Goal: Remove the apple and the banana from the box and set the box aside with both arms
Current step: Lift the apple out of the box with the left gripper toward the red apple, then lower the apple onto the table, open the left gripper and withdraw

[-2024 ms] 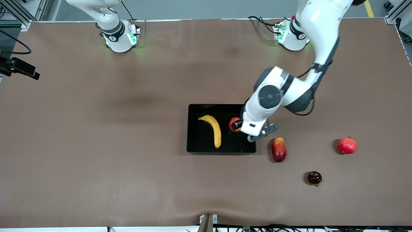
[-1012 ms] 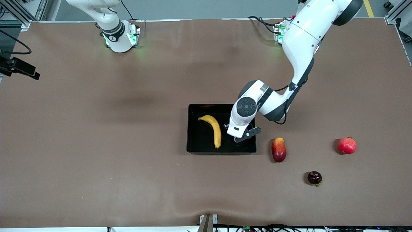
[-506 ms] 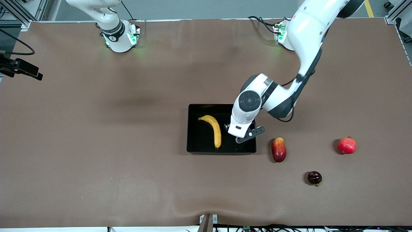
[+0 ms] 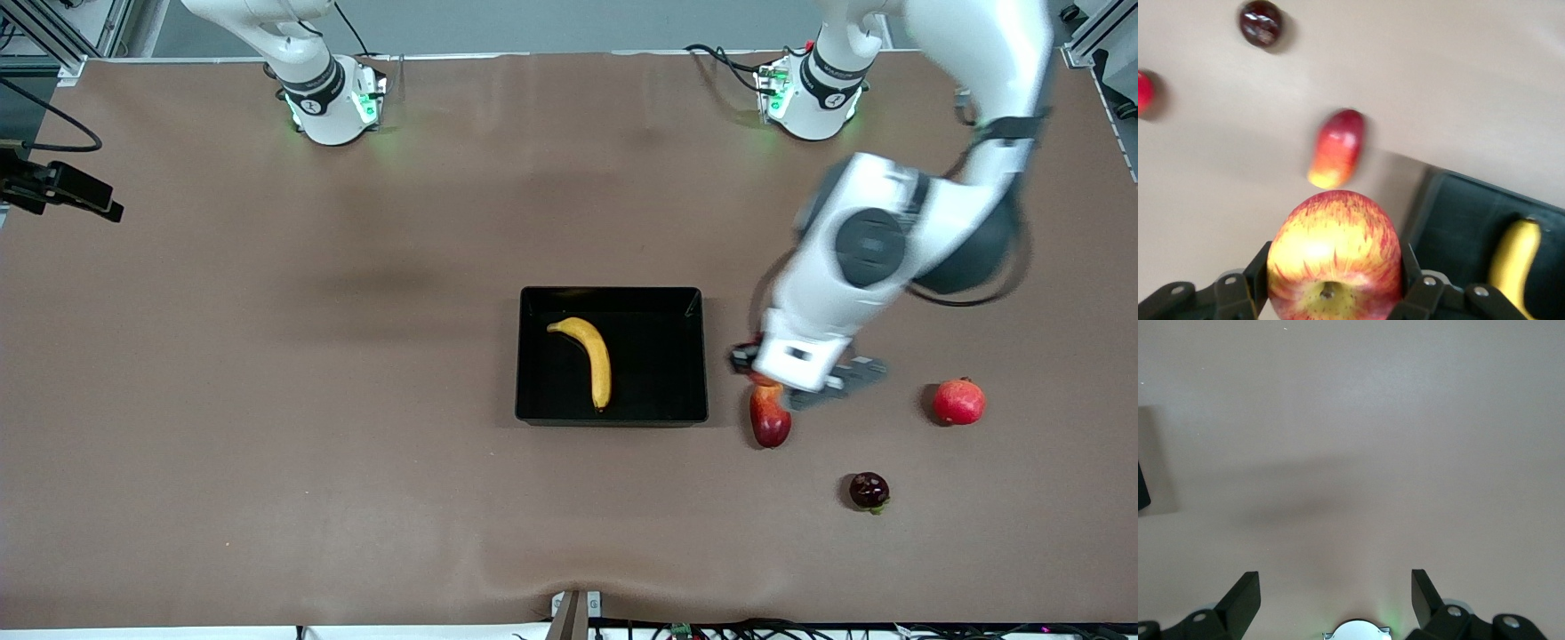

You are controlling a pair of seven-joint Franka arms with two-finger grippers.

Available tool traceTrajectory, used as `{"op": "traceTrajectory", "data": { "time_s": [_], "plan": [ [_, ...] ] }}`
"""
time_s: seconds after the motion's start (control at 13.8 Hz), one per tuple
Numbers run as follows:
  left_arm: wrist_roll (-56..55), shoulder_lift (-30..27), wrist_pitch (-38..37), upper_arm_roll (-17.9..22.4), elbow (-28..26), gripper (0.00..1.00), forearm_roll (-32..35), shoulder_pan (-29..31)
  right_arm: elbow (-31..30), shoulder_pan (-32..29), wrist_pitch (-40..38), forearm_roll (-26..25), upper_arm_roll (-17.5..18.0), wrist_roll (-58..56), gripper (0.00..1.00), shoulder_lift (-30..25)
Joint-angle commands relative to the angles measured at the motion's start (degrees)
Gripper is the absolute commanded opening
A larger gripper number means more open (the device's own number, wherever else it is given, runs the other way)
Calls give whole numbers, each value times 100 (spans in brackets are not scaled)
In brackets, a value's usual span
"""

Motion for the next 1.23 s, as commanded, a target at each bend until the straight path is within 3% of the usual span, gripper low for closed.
{"op": "traceTrajectory", "data": {
  "time_s": [0.0,0.29,0.43,0.8,1.16],
  "plan": [
    [1341,-79,-178,-66,-175,0,-195,711,62,93,-28,21,-6,17,100,87],
    [2697,280,40,-58,-394,0,-160,1670,210,321,16,12,-6,-18,100,718],
    [2804,360,776,-58,-885,0,-125,1960,386,427,-1,-6,-6,-1,100,834],
    [2682,465,2185,-58,-2221,0,-142,1909,387,322,25,-76,-15,-27,100,834],
    [2655,720,2529,-84,-2426,0,-151,1663,387,374,34,-76,-15,-27,100,852]
  ]
}}
